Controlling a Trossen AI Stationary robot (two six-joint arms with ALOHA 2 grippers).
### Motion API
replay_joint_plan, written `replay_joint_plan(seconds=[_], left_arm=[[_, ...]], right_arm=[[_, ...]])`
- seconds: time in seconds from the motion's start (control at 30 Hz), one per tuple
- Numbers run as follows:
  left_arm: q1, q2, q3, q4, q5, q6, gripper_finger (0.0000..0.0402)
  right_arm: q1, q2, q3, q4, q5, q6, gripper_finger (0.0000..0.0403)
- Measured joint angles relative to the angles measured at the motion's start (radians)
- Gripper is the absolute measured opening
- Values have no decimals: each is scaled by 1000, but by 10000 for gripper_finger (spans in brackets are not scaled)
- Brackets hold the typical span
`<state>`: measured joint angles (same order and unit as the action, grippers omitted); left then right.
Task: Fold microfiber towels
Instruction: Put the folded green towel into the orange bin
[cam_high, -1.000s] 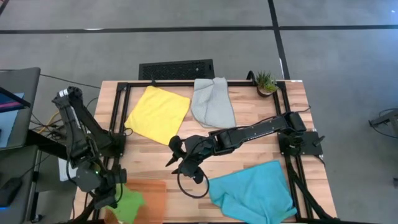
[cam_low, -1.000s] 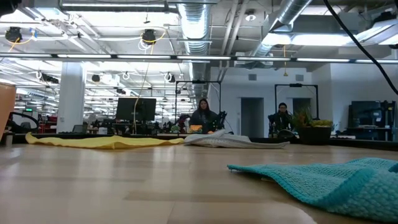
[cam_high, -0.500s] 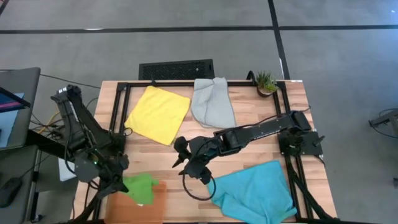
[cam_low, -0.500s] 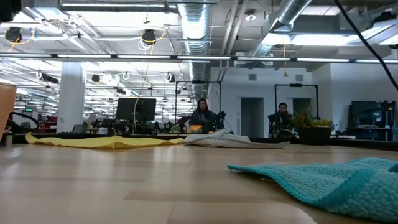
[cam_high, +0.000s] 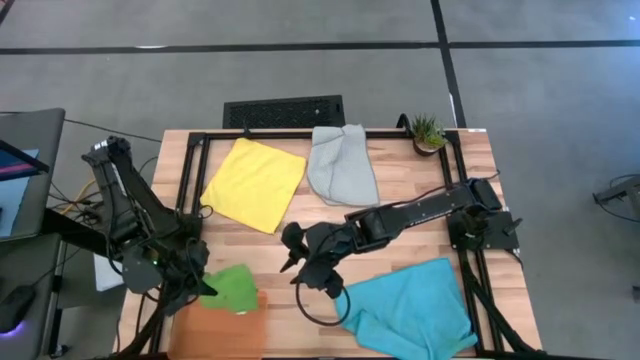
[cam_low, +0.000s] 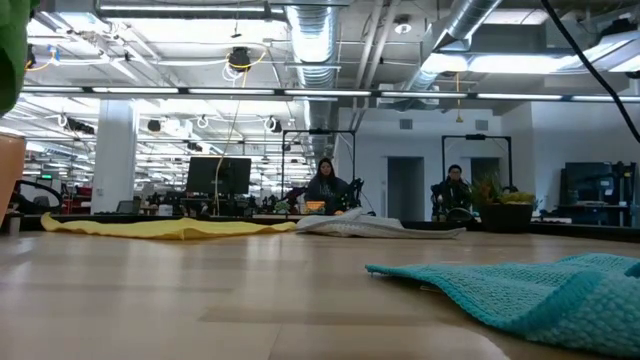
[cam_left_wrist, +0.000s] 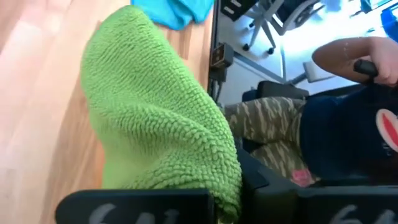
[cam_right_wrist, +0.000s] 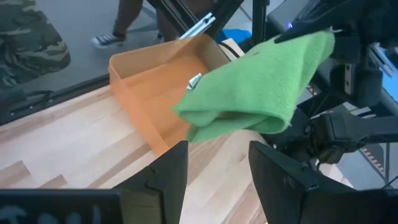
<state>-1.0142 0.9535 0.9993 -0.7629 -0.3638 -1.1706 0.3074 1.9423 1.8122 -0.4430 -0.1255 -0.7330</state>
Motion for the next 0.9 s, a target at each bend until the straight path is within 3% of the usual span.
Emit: replay_joint_plan(seconds=[0.33, 0.6, 0.77, 0.9], left_arm=[[-35, 15, 0, 104, 201, -263, 0], [-139, 18, 0, 234, 229, -589, 0], [-200, 18, 0, 206, 243, -797, 0], [-198, 18, 0, 71, 264, -832, 0]], right_arm=[[20, 0, 0, -12, 6, -4, 193], [22, 0, 0, -17, 8, -9, 193], [23, 0, 0, -17, 7, -20, 193], [22, 0, 0, -17, 8, -35, 193]])
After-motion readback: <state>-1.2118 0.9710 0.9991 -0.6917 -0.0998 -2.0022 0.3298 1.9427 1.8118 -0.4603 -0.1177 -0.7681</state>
